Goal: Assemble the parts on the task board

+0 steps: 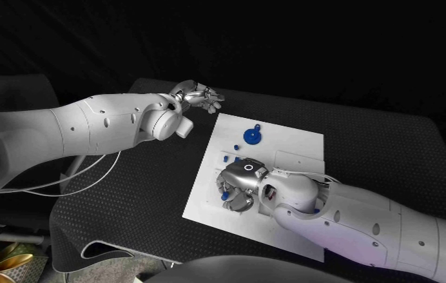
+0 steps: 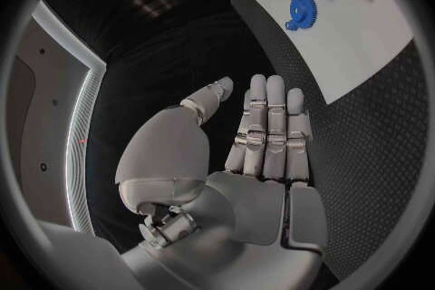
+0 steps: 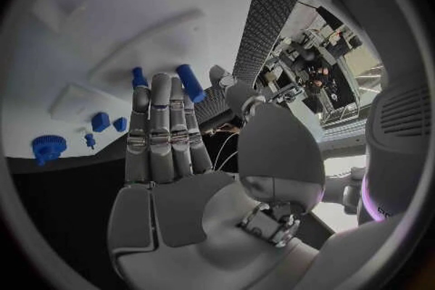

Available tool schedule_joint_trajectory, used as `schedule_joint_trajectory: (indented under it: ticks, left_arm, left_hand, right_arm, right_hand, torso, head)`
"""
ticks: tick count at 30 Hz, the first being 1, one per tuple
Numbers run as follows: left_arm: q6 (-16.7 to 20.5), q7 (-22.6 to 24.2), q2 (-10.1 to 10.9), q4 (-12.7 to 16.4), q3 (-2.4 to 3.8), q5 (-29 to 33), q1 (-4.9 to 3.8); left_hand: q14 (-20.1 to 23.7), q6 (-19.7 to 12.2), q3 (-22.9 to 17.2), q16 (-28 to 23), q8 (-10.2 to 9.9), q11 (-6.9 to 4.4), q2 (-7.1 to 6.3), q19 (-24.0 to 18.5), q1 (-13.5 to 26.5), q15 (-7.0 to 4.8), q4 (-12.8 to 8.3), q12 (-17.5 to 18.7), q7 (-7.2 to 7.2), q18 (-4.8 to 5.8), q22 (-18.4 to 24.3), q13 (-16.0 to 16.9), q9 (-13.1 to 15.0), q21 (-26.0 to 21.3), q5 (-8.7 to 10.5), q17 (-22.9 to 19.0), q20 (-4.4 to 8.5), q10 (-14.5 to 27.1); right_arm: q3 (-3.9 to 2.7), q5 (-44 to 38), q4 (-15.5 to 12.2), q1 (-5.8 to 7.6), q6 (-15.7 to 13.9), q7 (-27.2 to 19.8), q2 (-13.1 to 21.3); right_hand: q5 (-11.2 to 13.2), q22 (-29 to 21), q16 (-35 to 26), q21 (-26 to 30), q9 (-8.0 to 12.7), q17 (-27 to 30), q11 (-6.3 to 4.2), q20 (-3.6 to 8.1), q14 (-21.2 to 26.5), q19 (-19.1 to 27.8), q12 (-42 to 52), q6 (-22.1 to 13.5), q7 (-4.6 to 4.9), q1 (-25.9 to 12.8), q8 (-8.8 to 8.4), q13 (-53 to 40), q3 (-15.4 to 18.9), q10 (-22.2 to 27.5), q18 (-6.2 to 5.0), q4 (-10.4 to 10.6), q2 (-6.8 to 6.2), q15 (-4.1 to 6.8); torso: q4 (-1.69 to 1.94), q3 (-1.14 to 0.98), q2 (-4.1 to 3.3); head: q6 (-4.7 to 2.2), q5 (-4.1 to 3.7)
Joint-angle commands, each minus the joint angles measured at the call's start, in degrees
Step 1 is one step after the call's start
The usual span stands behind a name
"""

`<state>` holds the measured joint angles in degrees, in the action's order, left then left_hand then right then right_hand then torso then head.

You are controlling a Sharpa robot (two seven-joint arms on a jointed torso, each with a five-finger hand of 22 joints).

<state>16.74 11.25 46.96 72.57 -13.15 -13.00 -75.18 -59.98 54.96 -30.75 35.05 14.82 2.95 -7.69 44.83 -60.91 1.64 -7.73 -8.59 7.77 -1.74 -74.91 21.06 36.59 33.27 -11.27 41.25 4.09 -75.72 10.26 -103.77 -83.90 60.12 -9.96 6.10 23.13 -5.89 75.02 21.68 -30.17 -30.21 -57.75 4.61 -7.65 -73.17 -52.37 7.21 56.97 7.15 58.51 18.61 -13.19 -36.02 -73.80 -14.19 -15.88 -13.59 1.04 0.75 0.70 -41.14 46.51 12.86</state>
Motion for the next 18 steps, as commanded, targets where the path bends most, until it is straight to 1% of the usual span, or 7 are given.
schedule_joint_trajectory:
  ticks: [1,9,14,18]
  left_arm:
    - [-1.02,0.34,0.00,0.05,0.06,0.20,-0.20]
    - [-0.94,0.35,0.02,0.06,0.06,0.20,-0.20]
    - [-0.99,0.32,0.02,0.05,0.06,0.20,-0.20]
    - [-0.99,0.30,0.03,0.05,0.06,0.20,-0.20]
  left_hand:
    - [0.27,-0.31,-0.01,-0.13,-0.09,-0.09,-0.13,-0.32,0.35,0.07,0.26,0.35,-0.10,0.24,-1.25,0.08,-0.09,-0.39,0.23,-0.06,-0.09,0.40]
    - [0.29,-0.34,0.01,-0.13,-0.10,-0.08,-0.14,-0.32,0.40,0.08,0.30,0.36,-0.09,0.24,-1.24,0.08,-0.10,-0.39,0.24,-0.07,-0.10,0.42]
    - [0.29,-0.36,0.01,-0.14,-0.11,-0.08,-0.15,-0.32,0.40,0.08,0.31,0.36,-0.08,0.24,-1.24,0.08,-0.11,-0.39,0.25,-0.07,-0.10,0.43]
    - [0.30,-0.37,0.01,-0.14,-0.11,-0.07,-0.16,-0.33,0.40,0.08,0.31,0.37,-0.08,0.24,-1.24,0.08,-0.12,-0.40,0.25,-0.07,-0.10,0.44]
  right_arm:
    - [0.10,-0.02,0.04,-0.16,-1.33,0.67,0.10]
    - [0.10,0.14,-0.28,-0.15,-3.46,0.86,0.48]
    - [0.07,0.26,-0.98,-0.15,-4.96,0.80,1.04]
    - [0.04,0.98,-2.07,-0.11,-6.16,0.48,1.96]
  right_hand:
    - [-0.19,0.94,-0.30,0.20,0.17,0.10,0.02,-0.02,0.39,0.50,-0.54,-0.74,0.21,-0.14,-0.51,0.04,0.51,0.64,-0.73,-0.01,-0.29,-0.16]
    - [-0.26,0.95,-1.10,0.75,0.66,0.31,0.84,-0.59,1.46,1.67,-1.64,-2.43,1.03,-0.05,-1.66,0.20,1.40,2.57,-0.73,0.33,-1.30,-0.81]
    - [-0.86,1.00,-1.16,0.76,0.70,0.29,0.90,-0.68,1.56,1.80,-1.69,-2.52,1.09,-0.13,-1.73,0.15,1.71,2.68,-0.78,0.44,-1.36,-0.87]
    - [-1.00,1.02,-1.16,0.75,0.70,0.28,0.89,-0.71,1.55,1.81,-1.67,-2.49,1.08,-0.14,-1.72,0.12,1.78,2.66,-0.80,0.48,-1.39,-0.87]
  torso:
    - [0.00,0.03,-0.03]
    - [0.04,0.05,-0.04]
    - [0.01,0.04,-0.02]
    - [0.01,0.03,-0.01]
  head:
    - [-0.09,0.04]
    - [-0.03,-0.03]
    - [-0.05,0.01]
    - [-0.02,0.01]
